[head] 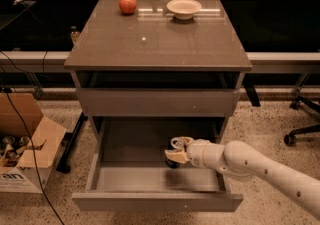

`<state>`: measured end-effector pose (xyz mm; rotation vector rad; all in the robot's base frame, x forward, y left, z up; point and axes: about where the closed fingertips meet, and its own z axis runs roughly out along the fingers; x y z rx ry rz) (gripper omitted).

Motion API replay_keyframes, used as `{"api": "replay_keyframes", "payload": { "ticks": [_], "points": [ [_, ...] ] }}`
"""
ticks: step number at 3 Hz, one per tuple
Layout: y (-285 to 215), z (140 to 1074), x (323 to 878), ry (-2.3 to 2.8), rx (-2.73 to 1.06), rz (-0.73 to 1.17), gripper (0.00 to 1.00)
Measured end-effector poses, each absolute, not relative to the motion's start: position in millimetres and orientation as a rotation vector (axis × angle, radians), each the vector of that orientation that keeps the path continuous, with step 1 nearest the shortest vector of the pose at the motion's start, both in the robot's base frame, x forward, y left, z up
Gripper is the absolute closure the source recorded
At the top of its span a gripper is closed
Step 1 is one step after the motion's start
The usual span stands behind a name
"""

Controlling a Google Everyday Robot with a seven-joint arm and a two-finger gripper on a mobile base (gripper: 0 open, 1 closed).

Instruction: Place pepsi can into middle drawer

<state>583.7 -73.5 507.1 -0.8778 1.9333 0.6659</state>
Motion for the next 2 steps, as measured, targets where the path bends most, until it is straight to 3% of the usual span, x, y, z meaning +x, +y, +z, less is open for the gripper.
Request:
{"api": "replay_keyframes", "payload": {
  "ticks": [1,2],
  "points": [
    [-75.7,463.3,587.6,1.966,-0.798,0.718,0.42],
    [-73.8,468.6,587.5,1.961,-0.81,0.714,0.19]
  ]
}}
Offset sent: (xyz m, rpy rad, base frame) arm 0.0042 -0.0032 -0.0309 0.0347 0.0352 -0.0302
